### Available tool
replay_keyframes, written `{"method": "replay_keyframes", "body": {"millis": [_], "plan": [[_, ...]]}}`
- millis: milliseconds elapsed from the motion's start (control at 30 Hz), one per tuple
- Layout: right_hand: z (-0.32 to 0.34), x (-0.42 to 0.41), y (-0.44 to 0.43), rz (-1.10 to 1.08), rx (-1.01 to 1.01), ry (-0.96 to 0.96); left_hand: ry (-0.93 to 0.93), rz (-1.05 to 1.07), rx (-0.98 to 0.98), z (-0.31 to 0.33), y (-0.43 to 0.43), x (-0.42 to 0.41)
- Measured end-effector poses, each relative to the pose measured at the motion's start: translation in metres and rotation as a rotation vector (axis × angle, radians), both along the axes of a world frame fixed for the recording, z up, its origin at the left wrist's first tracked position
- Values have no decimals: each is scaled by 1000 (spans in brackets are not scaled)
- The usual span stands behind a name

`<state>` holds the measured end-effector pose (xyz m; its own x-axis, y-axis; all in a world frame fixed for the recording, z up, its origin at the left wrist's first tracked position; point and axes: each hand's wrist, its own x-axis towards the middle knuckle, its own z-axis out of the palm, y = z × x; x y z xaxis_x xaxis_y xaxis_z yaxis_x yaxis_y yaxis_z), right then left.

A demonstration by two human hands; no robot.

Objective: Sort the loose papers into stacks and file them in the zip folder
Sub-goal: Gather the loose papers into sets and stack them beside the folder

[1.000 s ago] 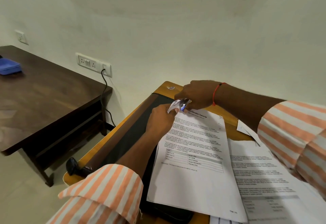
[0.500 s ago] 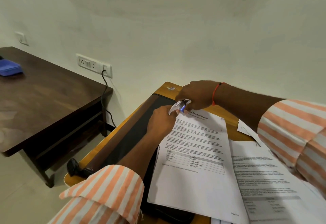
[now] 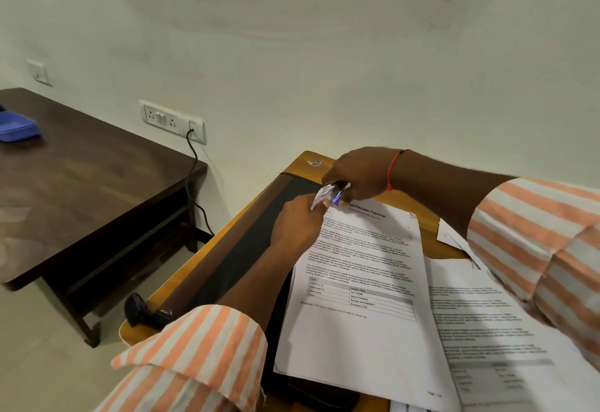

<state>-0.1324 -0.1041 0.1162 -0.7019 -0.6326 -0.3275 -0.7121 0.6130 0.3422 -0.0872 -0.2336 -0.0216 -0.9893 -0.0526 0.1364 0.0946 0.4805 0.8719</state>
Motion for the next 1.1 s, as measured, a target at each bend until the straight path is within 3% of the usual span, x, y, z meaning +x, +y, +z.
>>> {"method": "replay_keyframes", "body": {"millis": [333, 500, 767, 867, 1100], "plan": [[-3, -2, 0, 1, -6, 32, 97, 3, 63, 2, -1, 7], [-7, -6, 4, -99, -25, -60, 80, -5, 64, 1, -3, 6], [-16, -15, 36, -303, -219, -134, 0, 3, 265, 3, -6, 4], [-22, -13, 47, -276, -298, -106, -29, -14, 350, 7, -9, 6], [-34, -17, 61, -321, -600, -191, -86, -68, 323, 16, -9, 12]]}}
